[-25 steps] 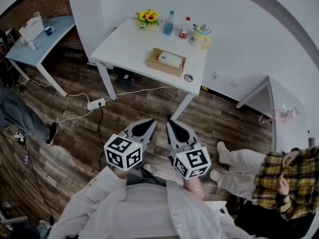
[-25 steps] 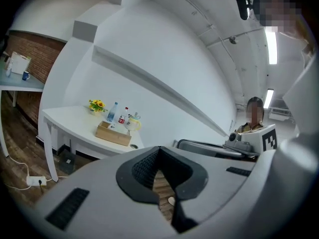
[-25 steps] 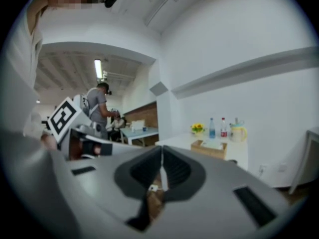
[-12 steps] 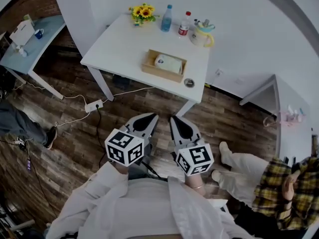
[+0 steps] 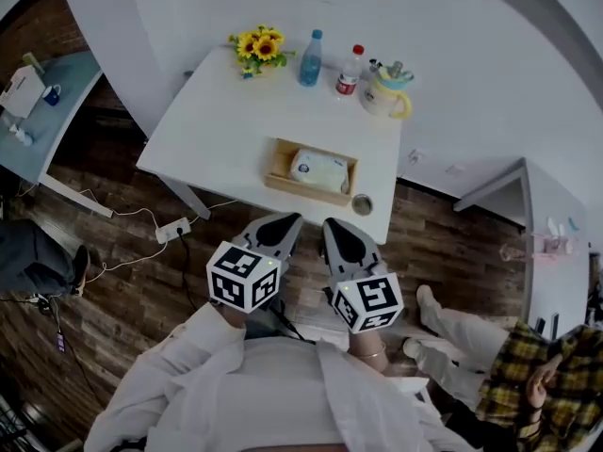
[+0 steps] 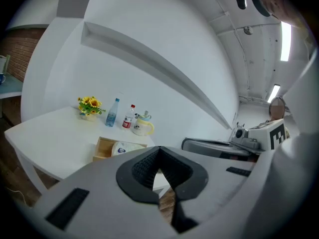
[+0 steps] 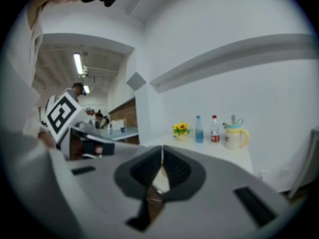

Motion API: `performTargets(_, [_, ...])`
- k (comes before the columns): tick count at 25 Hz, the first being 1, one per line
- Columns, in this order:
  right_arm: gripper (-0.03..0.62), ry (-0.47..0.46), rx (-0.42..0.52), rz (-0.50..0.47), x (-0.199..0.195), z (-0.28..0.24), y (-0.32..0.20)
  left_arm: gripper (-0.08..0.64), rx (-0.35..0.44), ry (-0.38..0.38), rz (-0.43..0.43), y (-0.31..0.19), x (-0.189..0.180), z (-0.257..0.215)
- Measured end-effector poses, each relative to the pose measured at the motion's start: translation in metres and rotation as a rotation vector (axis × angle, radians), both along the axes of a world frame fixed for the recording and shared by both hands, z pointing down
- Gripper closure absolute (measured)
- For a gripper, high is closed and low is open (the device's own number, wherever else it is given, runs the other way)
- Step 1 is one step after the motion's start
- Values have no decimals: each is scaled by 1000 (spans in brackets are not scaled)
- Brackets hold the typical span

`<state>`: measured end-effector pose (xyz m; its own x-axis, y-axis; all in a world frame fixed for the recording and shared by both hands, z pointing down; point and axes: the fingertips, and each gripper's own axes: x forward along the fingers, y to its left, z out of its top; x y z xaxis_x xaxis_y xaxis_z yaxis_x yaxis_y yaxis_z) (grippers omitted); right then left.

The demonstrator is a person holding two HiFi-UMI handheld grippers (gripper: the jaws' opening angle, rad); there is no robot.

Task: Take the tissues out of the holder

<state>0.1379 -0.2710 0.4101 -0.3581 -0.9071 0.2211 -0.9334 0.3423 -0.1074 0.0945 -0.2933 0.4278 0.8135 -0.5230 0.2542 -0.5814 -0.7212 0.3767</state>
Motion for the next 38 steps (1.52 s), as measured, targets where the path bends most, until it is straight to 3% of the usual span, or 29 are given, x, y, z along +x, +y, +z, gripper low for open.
performTargets(12, [581,23,-17,40,-4,8,-88,543,-3,29,80,-78,11,2])
performTargets(23, [581,37,-59,66,5,17,-103,543,-39,50,98,-96,14,8])
performTargets(32, [581,61,-56,6,10,12,-115,543,-40,48,65,-103,20,6])
performTargets(38, [581,79,-84,-30,17,19,-116,543,-10,2,54,-104,27,7])
